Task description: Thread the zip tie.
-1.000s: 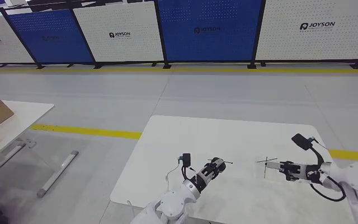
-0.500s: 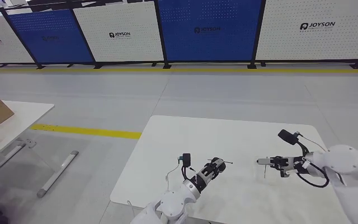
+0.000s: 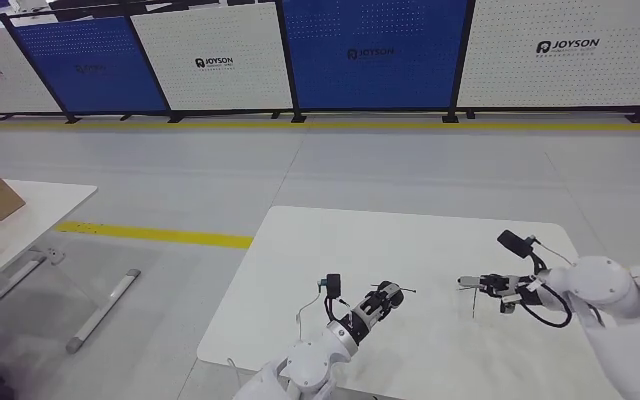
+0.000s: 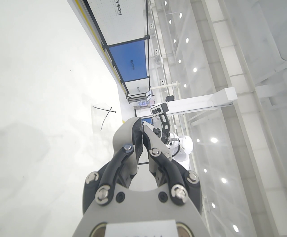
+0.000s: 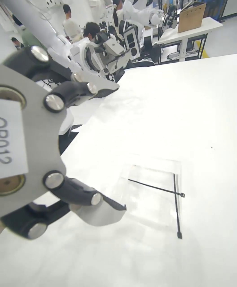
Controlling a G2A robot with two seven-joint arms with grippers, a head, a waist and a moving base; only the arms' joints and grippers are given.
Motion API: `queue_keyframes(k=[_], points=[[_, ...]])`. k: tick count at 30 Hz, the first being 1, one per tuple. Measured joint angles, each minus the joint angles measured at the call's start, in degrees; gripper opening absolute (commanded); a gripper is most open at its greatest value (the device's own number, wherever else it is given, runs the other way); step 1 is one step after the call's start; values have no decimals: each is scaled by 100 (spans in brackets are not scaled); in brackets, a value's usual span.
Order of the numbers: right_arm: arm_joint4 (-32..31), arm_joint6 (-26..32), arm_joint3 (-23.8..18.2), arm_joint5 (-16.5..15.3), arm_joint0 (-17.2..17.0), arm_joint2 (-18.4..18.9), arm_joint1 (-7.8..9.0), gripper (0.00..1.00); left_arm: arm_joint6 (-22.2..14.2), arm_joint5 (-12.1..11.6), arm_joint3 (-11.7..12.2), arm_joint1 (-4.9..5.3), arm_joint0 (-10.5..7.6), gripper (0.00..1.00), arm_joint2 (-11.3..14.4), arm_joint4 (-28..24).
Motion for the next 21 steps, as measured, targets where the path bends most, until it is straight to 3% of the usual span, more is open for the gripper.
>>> queue_keyframes(k=[9,13,14,15,21], points=[[0,8,24,-11,6,-24,-3,100,0,0,0,0,0,0,0,0],[-291,-230,-95,136,-59,-198,-18,100,0,0,0,0,0,0,0,0],[-342,-253,-120,191,-51,-231,-22,58,0,0,0,0,0,0,0,0],[-365,-267,-127,236,-47,-241,-23,45,0,0,0,0,0,0,0,0],[-654,-399,-197,805,-37,-259,-9,37,0,0,0,0,0,0,0,0]])
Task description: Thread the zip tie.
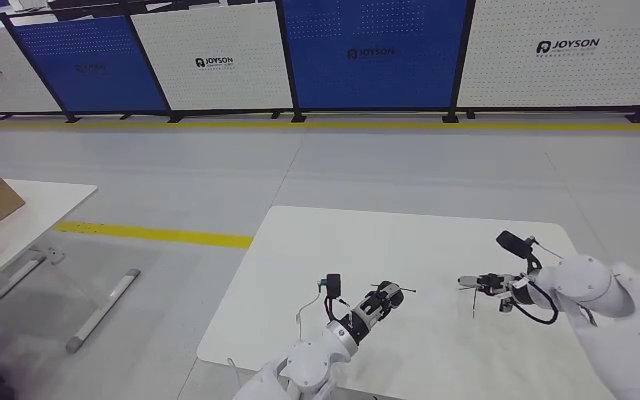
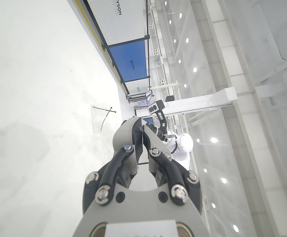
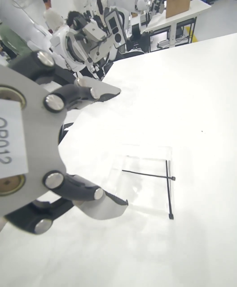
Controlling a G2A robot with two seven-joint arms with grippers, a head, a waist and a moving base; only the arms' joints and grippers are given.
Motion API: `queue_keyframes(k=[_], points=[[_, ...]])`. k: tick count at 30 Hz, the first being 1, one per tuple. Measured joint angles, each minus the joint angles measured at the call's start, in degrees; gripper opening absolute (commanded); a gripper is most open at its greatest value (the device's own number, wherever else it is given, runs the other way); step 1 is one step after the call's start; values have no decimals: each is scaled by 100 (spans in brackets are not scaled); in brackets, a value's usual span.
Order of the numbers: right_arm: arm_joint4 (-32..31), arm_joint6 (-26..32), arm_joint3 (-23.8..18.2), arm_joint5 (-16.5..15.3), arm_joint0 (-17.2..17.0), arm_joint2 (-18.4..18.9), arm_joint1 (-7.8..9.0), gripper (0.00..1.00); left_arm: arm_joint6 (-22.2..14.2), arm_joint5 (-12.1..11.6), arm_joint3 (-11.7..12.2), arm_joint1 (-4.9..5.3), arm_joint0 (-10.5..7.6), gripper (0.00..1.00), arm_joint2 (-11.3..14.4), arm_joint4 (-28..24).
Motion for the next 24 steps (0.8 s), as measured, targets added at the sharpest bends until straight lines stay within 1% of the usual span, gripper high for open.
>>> queue_keyframes(k=[1,3,7,9,10,11,13,15,18,19,21,22,24], points=[[-38,14,0,20,-2,2,6,35,0,0,0,0,0,0,0,0],[-145,52,23,22,-6,6,16,37,0,0,0,0,0,0,0,0],[-295,146,91,17,42,-58,-2,35,0,0,0,0,0,0,0,0],[-375,171,162,16,101,-112,-28,31,0,0,0,0,0,0,0,0],[-402,205,194,16,131,-140,-40,31,0,0,0,0,0,0,0,0],[-437,252,231,16,166,-170,-52,35,0,0,0,0,0,0,0,0],[-531,380,340,16,266,-251,-85,35,0,0,0,0,0,0,0,0],[-628,469,480,16,379,-339,-129,33,0,0,0,0,0,0,0,0],[-777,514,679,16,534,-469,-213,33,0,0,0,0,0,0,0,0],[-818,519,732,16,575,-503,-241,35,0,0,0,0,0,0,0,0],[-899,517,849,16,658,-561,-308,29,0,0,0,0,0,0,0,0],[-918,521,893,16,687,-583,-337,28,0,0,0,0,0,0,0,0],[-973,557,990,16,751,-640,-405,29,0,0,0,0,0,0,0,0]])
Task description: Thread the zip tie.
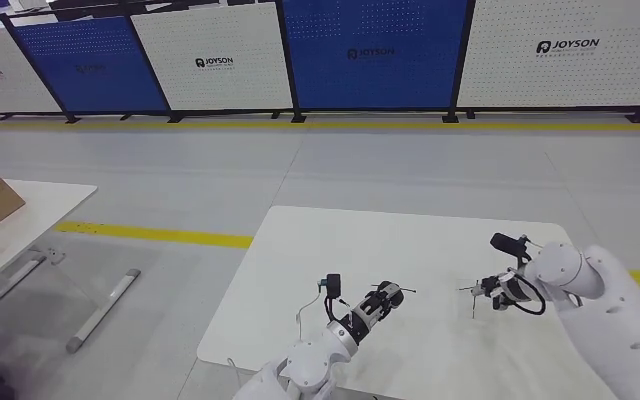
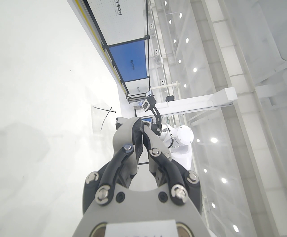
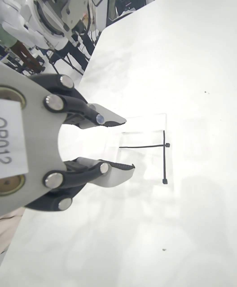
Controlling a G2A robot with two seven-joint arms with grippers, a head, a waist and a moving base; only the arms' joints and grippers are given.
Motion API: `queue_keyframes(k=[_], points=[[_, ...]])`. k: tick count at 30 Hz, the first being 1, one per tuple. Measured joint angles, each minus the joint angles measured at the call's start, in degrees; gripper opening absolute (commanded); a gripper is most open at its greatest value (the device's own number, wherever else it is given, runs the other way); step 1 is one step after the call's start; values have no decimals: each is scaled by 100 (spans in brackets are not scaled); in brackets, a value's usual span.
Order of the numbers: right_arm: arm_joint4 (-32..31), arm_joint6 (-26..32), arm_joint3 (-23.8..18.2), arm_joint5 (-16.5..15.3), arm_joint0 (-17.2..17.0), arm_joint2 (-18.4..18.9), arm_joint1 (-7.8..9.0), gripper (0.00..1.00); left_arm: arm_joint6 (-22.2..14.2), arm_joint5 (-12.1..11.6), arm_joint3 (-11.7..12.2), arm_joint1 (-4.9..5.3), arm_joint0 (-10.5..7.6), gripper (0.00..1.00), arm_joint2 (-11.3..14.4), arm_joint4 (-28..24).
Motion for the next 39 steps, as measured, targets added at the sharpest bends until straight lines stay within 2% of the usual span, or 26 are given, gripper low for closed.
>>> queue_keyframes(k=[3,11,19,30,39], points=[[-79,45,149,0,87,-79,-96,26,0,0,0,0,0,0,0,0],[-314,91,569,0,255,-223,-335,30,0,0,0,0,0,0,0,0],[-497,92,949,0,389,-339,-585,28,0,0,0,0,0,0,0,0],[-792,69,1448,0,536,-318,-858,28,0,0,0,0,0,0,0,0],[-1051,123,1642,0,583,-250,-1025,29,0,0,0,0,0,0,0,0]])
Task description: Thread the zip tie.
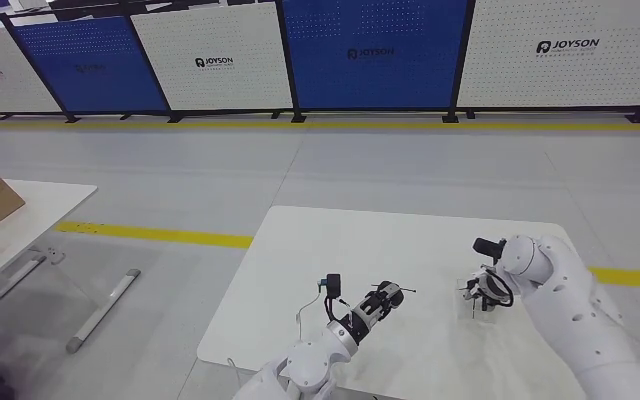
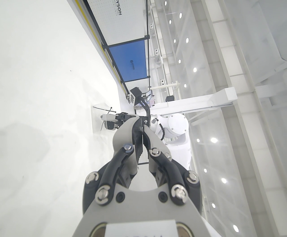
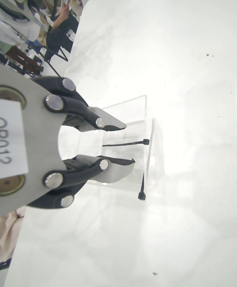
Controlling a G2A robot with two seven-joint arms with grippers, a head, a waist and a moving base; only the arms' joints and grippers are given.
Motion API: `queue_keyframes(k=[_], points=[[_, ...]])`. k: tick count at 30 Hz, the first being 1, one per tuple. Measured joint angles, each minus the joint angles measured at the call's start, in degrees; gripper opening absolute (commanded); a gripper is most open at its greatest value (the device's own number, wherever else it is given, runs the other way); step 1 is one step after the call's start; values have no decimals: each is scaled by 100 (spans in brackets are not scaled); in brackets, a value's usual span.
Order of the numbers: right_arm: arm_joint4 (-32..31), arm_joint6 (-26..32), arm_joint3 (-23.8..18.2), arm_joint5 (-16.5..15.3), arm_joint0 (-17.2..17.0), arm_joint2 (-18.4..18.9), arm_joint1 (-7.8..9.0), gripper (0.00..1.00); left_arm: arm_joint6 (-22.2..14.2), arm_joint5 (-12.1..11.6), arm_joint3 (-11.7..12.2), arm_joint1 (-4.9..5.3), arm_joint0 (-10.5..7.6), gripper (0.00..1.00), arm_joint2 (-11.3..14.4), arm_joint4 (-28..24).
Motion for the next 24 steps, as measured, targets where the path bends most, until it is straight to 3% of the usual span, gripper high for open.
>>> queue_keyframes(k=[2,6,11,12,24], points=[[-42,4,32,0,6,18,-31,29,0,0,0,0,0,0,0,0],[-155,26,100,0,16,60,-95,16,0,0,0,0,0,0,0,0],[-287,64,172,0,28,117,-158,15,0,0,0,0,0,0,0,0],[-323,76,192,0,32,131,-173,0,0,0,0,0,0,0,0,0],[-601,141,88,0,-66,416,-243,0,0,0,0,0,0,0,0,0]])
